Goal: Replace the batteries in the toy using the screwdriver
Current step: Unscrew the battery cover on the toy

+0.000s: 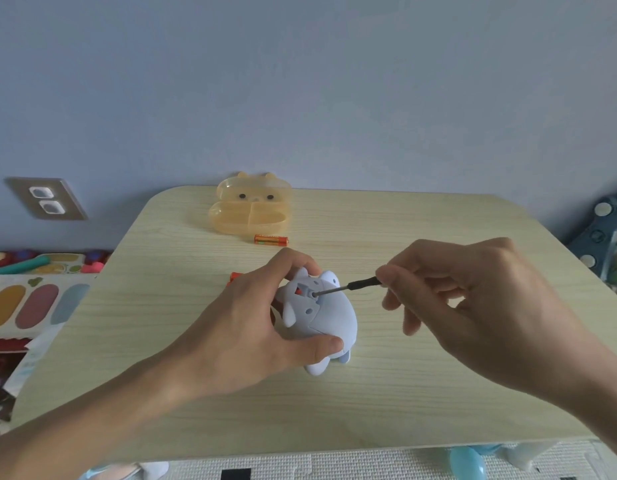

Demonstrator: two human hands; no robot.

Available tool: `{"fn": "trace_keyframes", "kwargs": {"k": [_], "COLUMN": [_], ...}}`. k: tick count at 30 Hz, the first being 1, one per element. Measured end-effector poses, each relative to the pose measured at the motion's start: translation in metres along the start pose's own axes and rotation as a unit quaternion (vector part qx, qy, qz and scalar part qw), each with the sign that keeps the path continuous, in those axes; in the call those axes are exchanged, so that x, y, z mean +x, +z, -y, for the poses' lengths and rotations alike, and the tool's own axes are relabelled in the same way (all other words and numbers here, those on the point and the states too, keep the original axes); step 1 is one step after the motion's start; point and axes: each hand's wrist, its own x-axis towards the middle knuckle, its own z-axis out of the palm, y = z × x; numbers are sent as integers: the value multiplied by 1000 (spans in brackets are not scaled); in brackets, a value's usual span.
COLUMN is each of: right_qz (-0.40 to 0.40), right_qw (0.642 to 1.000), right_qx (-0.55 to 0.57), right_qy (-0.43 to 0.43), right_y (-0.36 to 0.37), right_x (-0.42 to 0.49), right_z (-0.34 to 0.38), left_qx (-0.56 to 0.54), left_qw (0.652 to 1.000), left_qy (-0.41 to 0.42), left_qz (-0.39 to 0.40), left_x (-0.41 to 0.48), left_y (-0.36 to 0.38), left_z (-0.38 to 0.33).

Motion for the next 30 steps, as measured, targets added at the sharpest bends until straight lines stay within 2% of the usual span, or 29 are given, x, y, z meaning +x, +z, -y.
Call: {"fn": "trace_keyframes", "kwargs": {"k": [4,9,14,18,23,30], "right_qz": [-25,3,3,-31,-49,-8], "right_qw": [1000,998,1000,999,991,991], "right_qx": [13,53,24,23,-8,-108], "right_qy": [-6,-19,-2,30,121,75], "right_y": [4,2,5,0,10,20], "right_x": [1,1,1,4,-1,-7], "right_z": [0,-1,-6,-30,-90,-115], "left_qx": [-7,-8,-18,-10,-6,-23], "left_qw": [1000,1000,1000,1000,1000,1000], "left_qy": [-1,-1,-2,-5,0,-4], "left_qz": [0,-4,0,-12,-11,2], "left_x": [0,0,0,1,0,-1], "left_y": [0,-1,0,-2,-5,-6], "left_z": [0,1,2,5,5,8]}}
